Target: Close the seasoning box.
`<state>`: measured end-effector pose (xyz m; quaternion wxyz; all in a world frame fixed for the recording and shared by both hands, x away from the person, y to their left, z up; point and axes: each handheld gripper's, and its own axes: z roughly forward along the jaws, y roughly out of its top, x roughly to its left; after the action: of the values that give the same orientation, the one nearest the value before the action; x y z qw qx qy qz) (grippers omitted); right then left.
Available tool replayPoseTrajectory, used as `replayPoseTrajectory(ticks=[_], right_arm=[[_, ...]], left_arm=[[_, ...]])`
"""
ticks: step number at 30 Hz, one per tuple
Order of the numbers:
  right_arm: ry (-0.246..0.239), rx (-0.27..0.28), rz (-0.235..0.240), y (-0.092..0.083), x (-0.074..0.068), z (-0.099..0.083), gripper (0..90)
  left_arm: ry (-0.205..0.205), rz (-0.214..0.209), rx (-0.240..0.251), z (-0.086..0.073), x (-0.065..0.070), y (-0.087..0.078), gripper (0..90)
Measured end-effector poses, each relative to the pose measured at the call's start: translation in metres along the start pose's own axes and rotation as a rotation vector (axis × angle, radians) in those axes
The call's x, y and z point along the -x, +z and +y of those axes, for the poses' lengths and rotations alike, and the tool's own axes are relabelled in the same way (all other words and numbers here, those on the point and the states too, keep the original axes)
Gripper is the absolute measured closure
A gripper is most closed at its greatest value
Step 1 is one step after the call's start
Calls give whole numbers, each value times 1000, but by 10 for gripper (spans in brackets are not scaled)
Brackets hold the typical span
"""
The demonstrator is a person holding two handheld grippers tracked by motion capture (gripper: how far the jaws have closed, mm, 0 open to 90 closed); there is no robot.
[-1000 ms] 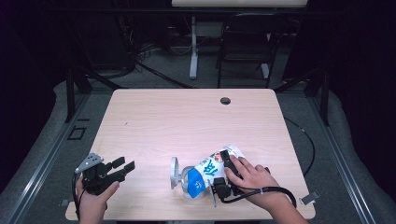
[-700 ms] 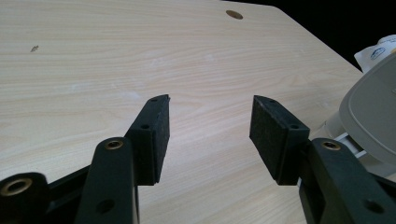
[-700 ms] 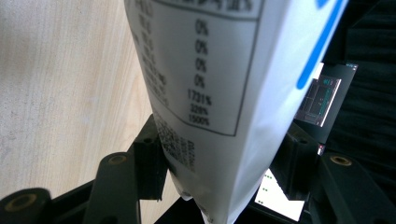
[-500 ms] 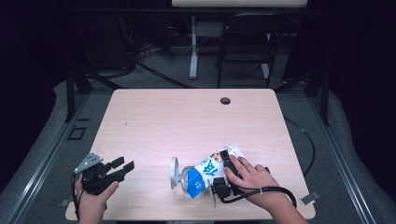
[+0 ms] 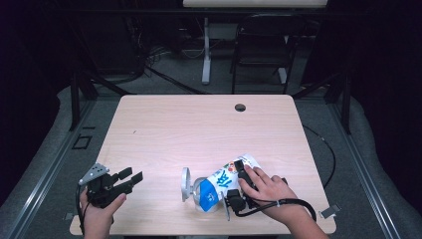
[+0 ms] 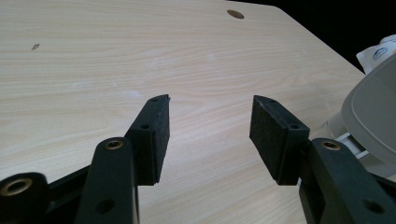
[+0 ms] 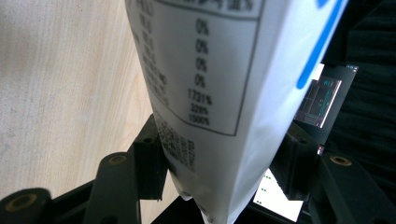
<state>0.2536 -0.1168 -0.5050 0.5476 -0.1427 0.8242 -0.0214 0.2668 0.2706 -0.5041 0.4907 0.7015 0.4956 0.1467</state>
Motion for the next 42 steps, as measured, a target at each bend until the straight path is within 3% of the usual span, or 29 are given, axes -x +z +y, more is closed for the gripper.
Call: replayPoseTrajectory(ticks=[10,11,17,42], right_arm=[[2,15,-1,1,0,0,451],[-18,-7,-4,-1,1,1,452],[-26,-14,-2,-1,2,1,452],[-26,-3,-6,-1,1,1,453]], left_arm=[[-1,1,-2,-1,0,1,484],[-2,1,-2,-1,0,1,483],[-2,2,-3,-1,-1,0,483],[-2,5,-4,-1,-1,1,483]])
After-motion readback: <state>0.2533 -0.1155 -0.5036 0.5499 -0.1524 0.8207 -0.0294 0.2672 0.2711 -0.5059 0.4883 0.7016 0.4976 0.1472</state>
